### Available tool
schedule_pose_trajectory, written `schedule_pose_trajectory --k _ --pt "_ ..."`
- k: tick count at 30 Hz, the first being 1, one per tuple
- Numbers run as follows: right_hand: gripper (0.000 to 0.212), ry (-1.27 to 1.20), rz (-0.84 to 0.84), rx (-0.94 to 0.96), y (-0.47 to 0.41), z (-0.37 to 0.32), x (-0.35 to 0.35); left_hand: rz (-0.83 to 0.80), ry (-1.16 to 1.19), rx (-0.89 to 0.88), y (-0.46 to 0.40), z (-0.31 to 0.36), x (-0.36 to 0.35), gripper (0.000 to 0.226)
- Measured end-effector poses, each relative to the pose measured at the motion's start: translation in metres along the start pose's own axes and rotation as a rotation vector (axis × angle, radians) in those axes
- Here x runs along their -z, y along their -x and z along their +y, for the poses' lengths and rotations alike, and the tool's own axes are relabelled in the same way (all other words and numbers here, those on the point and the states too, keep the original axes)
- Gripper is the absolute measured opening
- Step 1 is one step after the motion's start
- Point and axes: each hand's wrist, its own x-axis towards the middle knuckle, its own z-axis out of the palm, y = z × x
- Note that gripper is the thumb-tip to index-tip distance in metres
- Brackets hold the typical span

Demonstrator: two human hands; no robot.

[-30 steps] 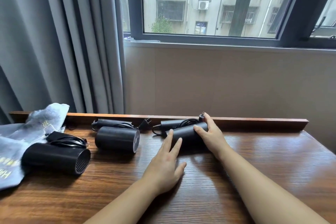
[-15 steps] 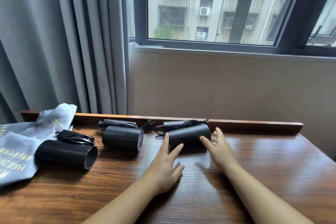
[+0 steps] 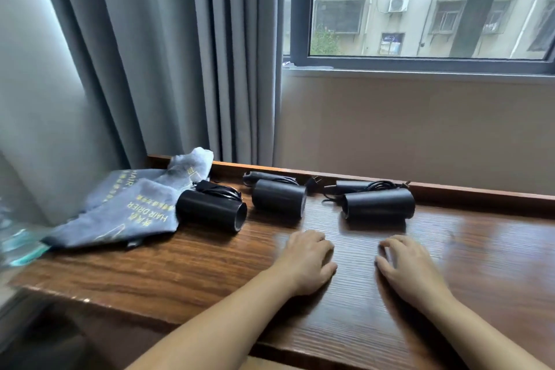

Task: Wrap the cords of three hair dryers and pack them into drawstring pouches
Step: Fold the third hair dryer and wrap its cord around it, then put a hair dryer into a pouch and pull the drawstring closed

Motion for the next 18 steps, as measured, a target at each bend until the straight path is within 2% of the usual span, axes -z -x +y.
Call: schedule_pose_trajectory --k 4,8,10,12,14,16,18 --pt "0.023 -0.007 -0.083 0.200 0.018 -0.034 -0.004 0.125 -0.026 -0.026 0.033 -0.025 0.018 0.038" --pt "0.022 -0.036 -0.103 0.312 0.024 -0.057 -0.018 0.399 -0.064 -0.032 0.071 -0.072 0.041 0.029" --pt "0.021 -0.044 -0.096 0.331 0.022 -0.062 -0.026 0.566 -0.092 0.046 0.089 -0.106 0.053 0.026" --pt "0.020 -0.054 -0.079 0.324 0.020 -0.068 -0.030 0.679 -0.150 0.225 0.107 -0.144 0.067 0.030" --pt "0.018 -0.059 -0.081 0.305 0.018 -0.072 -0.030 0.591 -0.191 0.531 0.123 -0.183 0.082 0.043" --pt "0.015 -0.065 -0.085 0.303 0.016 -0.072 -0.031 0.305 -0.169 0.820 0.139 -0.218 0.088 0.057" --pt "0.015 -0.075 -0.090 0.307 0.014 -0.069 -0.033 0.069 -0.065 0.951 0.151 -0.236 0.085 0.074"
